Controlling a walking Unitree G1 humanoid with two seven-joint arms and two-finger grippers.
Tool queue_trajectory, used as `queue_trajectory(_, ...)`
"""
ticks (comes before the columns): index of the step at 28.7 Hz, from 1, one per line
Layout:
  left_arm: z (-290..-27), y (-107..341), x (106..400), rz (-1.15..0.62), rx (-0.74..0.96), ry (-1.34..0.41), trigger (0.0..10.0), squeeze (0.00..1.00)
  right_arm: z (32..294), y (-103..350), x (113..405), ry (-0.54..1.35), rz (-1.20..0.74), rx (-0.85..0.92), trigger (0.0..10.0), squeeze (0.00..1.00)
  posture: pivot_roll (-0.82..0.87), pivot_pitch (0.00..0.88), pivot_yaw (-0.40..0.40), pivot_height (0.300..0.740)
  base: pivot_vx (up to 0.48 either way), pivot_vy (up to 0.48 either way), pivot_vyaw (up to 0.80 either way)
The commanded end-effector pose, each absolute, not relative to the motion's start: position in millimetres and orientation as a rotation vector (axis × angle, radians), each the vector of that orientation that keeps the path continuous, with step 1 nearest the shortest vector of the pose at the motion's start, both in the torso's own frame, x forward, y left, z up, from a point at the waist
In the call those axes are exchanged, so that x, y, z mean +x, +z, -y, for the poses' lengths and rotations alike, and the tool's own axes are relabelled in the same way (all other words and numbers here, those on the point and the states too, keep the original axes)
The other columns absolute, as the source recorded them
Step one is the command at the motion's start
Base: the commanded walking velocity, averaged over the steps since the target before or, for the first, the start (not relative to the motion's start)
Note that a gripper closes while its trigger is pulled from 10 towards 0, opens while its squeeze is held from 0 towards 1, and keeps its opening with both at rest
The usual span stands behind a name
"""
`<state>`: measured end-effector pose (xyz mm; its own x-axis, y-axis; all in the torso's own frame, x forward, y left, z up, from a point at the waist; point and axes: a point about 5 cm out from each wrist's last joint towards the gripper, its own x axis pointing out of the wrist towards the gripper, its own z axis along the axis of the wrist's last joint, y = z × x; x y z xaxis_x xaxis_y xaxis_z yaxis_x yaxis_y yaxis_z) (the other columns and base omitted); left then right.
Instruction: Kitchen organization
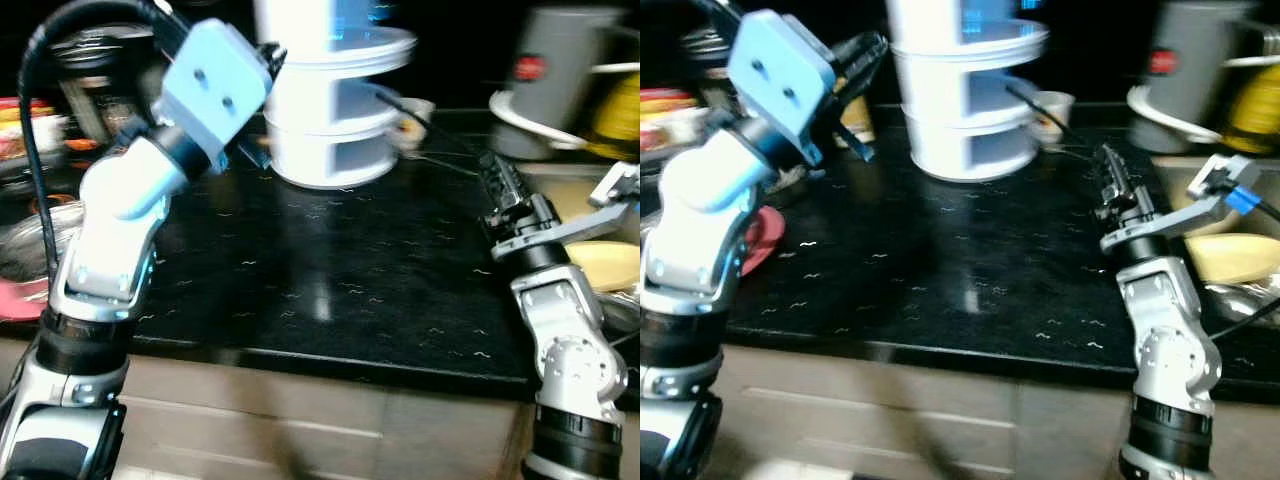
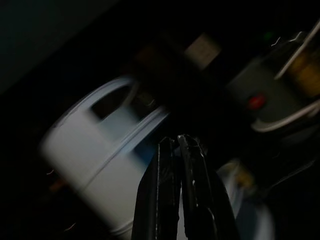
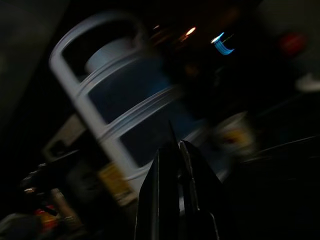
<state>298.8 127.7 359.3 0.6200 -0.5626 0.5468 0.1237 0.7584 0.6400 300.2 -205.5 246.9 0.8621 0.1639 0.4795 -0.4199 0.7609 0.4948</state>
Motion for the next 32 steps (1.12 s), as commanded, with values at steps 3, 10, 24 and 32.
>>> queue_trajectory(3, -130.4, 354.6, 300.1, 0.792, 0.601, -0.416, 10.0, 0.0, 201.2, 244.3, 301.0, 0.34, 0.413, 0.636, 10.0, 0.0, -0.08, 0.0, 0.019, 0.74, 0.0, -0.417, 0.0)
queue_trajectory(10, -128.6, 354.4, 300.1, 0.791, 0.592, -0.422, 10.0, 0.0, 201.0, 244.4, 301.1, 0.337, 0.411, 0.628, 10.0, 0.0, -0.08, 0.0, 0.02, 0.74, 0.0, -0.42, -0.37)
queue_trajectory(24, -127.2, 350.9, 301.7, 0.779, 0.574, -0.427, 10.0, 0.0, 201.0, 244.3, 299.5, 0.329, 0.412, 0.612, 10.0, 0.0, -0.08, 0.0, 0.021, 0.74, 0.0, -0.419, 0.0)
queue_trajectory(32, -126.1, 346.3, 303.8, 0.756, 0.524, -0.454, 10.0, 0.0, 199.2, 237.5, 300.5, 0.311, 0.365, 0.525, 10.0, 0.0, -0.08, 0.0, 0.02, 0.74, 0.0, -0.4, 0.0)
